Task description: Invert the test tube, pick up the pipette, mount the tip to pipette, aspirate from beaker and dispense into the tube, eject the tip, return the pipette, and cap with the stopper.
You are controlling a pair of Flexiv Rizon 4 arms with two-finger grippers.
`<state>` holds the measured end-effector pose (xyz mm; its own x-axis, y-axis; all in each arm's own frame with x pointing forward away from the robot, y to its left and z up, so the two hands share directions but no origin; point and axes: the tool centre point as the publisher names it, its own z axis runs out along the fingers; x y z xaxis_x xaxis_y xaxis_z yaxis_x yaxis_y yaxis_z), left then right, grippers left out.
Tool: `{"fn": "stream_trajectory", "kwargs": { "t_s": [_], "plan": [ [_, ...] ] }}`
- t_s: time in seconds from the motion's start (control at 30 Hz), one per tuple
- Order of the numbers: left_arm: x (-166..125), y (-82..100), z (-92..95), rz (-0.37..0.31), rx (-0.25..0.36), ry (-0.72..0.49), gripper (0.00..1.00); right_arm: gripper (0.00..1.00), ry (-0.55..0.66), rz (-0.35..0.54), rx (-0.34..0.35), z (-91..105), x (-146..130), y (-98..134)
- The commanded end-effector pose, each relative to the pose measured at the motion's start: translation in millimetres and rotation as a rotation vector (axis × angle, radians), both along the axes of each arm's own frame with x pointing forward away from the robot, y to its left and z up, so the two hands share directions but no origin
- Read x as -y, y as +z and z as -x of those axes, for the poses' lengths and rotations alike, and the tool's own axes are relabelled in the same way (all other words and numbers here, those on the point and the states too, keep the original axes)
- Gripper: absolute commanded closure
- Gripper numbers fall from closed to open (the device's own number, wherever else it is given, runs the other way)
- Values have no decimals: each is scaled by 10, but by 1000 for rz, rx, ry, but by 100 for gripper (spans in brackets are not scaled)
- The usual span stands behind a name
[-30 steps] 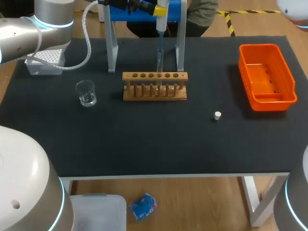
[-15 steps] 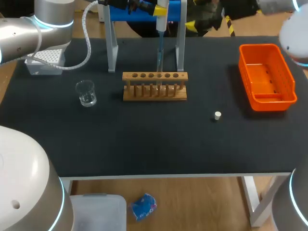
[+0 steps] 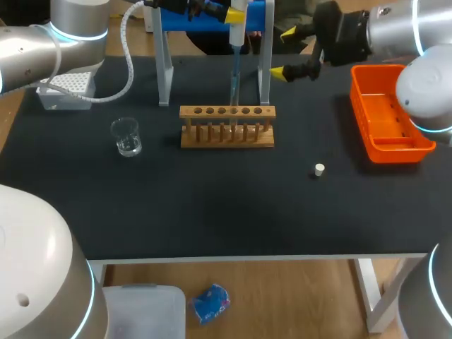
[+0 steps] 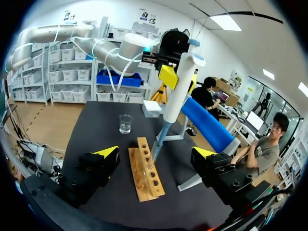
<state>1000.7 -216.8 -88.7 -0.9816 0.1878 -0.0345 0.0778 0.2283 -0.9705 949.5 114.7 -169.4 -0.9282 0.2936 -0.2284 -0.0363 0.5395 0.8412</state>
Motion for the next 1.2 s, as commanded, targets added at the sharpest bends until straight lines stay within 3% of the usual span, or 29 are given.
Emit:
{"fn": "stream_trajectory", "kwargs": {
  "t_s": [0.03,0.5,0.8,1.2],
  "plan": [
    [-2,7,-3,-2,0,-1,100,0,-13,1,-25,-43,-39,-201],
    [-2,7,-3,-2,0,-1,100,0,-42,-5,-108,-123,-86,-699],
    [-2,7,-3,-2,0,-1,100,0,-52,-26,-96,-282,-165,-698],
    [-2,7,-3,-2,0,-1,100,0,-33,-19,-82,-271,-209,-662]
  ]
}}
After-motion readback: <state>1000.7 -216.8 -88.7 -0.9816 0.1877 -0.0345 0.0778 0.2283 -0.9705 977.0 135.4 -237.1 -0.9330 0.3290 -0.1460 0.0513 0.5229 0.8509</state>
